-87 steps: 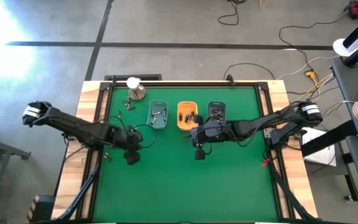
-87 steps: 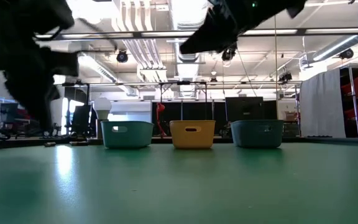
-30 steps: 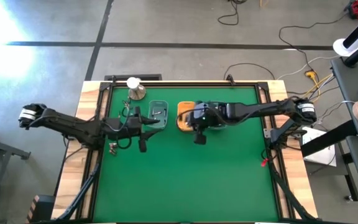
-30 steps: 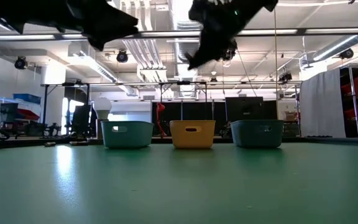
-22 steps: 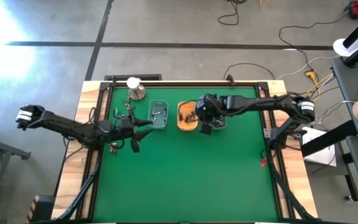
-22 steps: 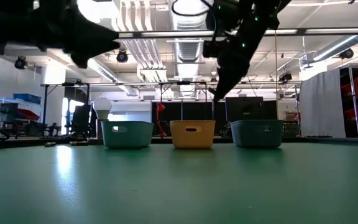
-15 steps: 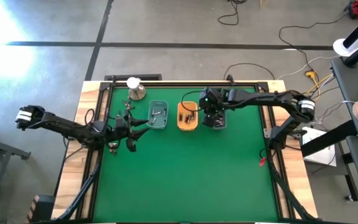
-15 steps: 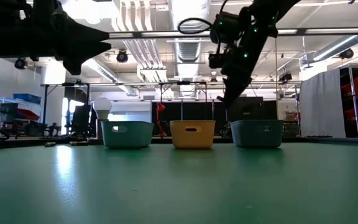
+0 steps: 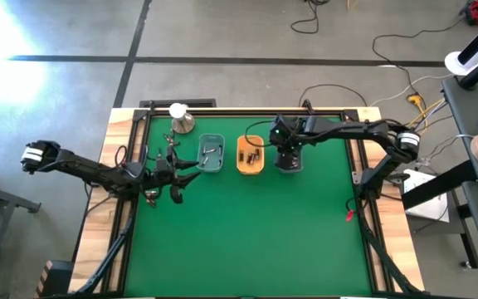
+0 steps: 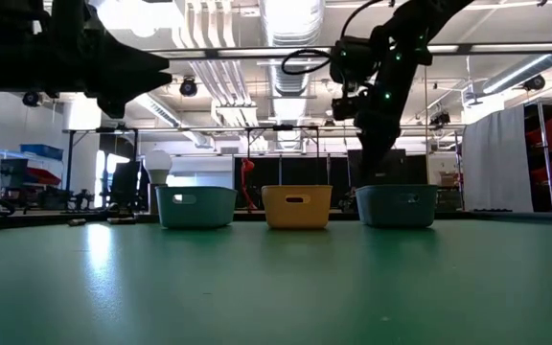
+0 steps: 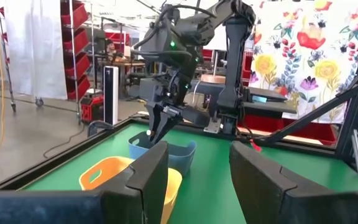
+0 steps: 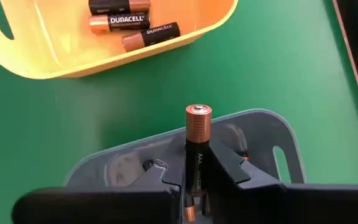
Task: Sort batteries
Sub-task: Put the small black battery into the blue bin
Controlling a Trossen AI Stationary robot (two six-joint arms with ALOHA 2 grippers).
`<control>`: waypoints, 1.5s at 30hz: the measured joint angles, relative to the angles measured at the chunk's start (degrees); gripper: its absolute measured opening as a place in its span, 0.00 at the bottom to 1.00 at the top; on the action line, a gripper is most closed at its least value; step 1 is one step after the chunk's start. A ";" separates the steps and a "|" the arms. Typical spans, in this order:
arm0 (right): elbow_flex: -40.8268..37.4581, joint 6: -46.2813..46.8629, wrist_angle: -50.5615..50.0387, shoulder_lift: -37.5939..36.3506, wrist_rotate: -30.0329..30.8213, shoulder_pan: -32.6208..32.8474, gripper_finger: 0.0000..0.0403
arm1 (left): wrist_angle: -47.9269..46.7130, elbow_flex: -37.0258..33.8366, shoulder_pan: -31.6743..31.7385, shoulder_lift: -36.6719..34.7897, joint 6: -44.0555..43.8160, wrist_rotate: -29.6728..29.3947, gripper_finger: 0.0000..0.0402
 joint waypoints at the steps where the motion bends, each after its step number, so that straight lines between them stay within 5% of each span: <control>1: -0.36 0.02 0.26 0.06 0.00 0.00 0.07 | 0.06 0.00 0.00 0.00 0.04 0.00 0.38; 11: -1.33 1.39 -8.25 0.67 -0.02 -0.20 0.07 | -8.06 0.00 -0.09 0.11 -11.82 2.01 0.38; 18: -4.77 0.51 -5.48 2.46 -0.76 -0.50 0.07 | -10.50 4.99 -0.28 -1.06 -10.72 6.15 0.38; 22: -5.62 -1.04 -5.27 3.81 -0.95 -0.48 0.07 | -26.79 12.08 -1.37 -3.18 -5.82 13.70 0.38; 26: -5.75 -2.21 -5.09 4.49 -1.11 -0.55 0.07 | -49.06 20.86 -2.28 -5.61 -7.77 11.06 0.38; 30: -6.36 -3.53 -2.98 5.19 -1.29 -0.92 0.07 | -73.72 29.82 -2.49 -5.32 -16.99 4.35 0.38; 34: -6.73 -4.46 -1.77 6.12 -1.94 -1.22 0.07 | -93.29 34.43 -2.85 -2.58 -29.77 4.12 0.38; 38: -6.86 -4.44 -0.73 6.28 -2.18 -1.22 0.09 | -103.19 34.50 -3.34 0.37 -37.64 8.94 0.38; 45: -6.91 -4.44 -0.13 6.43 -2.38 -1.22 0.22 | -105.54 30.21 -3.67 5.49 -44.43 19.32 0.38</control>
